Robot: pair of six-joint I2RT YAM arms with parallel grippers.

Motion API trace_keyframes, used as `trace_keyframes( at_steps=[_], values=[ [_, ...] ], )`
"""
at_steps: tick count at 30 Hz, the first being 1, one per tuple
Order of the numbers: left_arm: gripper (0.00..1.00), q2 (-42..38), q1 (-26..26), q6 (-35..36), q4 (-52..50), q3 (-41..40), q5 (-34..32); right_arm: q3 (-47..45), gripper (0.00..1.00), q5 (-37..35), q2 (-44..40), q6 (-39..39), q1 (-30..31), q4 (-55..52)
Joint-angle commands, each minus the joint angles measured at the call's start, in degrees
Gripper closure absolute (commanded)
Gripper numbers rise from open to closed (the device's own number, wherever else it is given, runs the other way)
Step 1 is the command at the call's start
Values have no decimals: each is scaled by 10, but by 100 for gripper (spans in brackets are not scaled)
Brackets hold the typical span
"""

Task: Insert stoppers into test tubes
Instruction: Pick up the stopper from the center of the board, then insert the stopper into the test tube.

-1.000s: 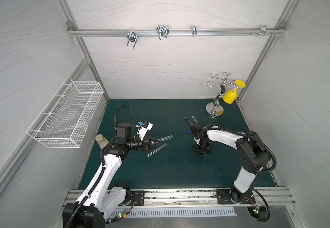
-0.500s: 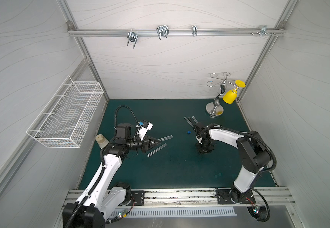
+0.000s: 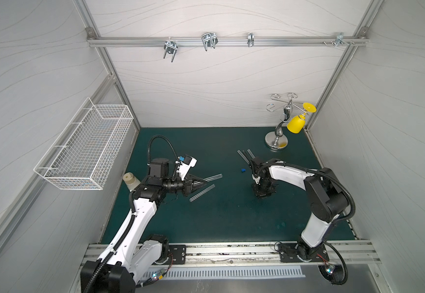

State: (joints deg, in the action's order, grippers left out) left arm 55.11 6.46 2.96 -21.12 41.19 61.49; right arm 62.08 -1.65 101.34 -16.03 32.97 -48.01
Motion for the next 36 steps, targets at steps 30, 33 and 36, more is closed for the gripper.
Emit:
trace_keyframes(
  at_steps=[30, 33, 36],
  values=[
    [99, 19, 34, 58, -48, 49, 33, -3, 84, 53, -327, 369, 100, 75],
    [99, 23, 42, 64, -58, 54, 40, -24, 85, 64, -362, 424, 115, 105],
    [99, 23, 44, 69, -65, 57, 49, -34, 85, 87, -382, 466, 122, 118]
  ],
)
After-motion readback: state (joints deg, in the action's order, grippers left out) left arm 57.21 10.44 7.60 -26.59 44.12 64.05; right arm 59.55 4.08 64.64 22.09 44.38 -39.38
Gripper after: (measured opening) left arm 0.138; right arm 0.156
